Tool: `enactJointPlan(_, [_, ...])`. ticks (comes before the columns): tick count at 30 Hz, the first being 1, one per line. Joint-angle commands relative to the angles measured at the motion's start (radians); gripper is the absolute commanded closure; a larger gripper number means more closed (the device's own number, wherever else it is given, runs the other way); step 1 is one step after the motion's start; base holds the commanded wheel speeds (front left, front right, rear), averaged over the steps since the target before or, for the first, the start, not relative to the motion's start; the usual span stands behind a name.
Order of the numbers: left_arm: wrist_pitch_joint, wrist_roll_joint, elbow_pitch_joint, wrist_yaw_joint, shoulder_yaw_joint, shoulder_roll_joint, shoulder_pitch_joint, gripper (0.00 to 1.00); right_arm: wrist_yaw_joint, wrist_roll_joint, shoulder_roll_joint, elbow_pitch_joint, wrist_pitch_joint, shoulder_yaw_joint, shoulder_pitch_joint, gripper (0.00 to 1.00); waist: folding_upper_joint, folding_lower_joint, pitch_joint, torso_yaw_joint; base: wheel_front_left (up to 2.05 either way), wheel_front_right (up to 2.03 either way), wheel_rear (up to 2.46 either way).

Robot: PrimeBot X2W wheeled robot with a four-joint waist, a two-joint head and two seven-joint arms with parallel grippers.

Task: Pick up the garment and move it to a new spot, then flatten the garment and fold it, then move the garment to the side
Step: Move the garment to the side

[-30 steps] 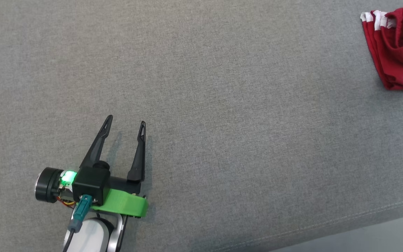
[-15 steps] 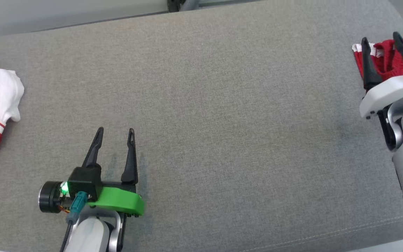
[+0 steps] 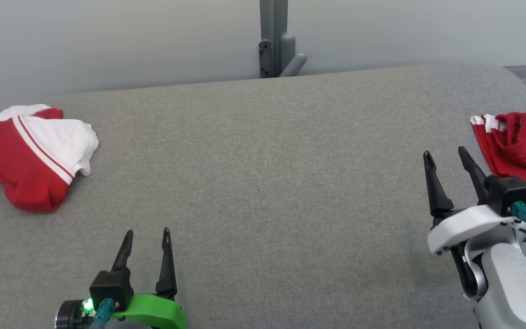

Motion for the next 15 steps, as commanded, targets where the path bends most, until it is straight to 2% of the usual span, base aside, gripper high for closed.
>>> enactJointPlan(1, [-0.003, 0.007, -0.002, -0.003, 0.014, -0.001, 0.030, 0.00, -0.002, 0.005, 0.023, -0.043, 0.003, -0.020, 0.055, 0.00, 0.0000, 0.0001, -0.060, 0.057, 0.00, 0.00, 0.00])
enactJointPlan(8, [-0.003, 0.011, -0.013, -0.012, 0.037, -0.014, 0.065, 0.00, -0.001, -0.016, 0.123, -0.185, 0.036, -0.091, 0.221, 0.00, 0.0000, 0.0001, -0.085, 0.090, 0.00, 0.00, 0.00])
enactJointPlan(15, [-0.003, 0.020, -0.017, -0.023, 0.044, -0.025, 0.068, 0.00, -0.001, -0.030, 0.153, -0.273, 0.057, -0.103, 0.314, 0.00, 0.0000, 0.0001, -0.093, 0.097, 0.00, 0.00, 0.00])
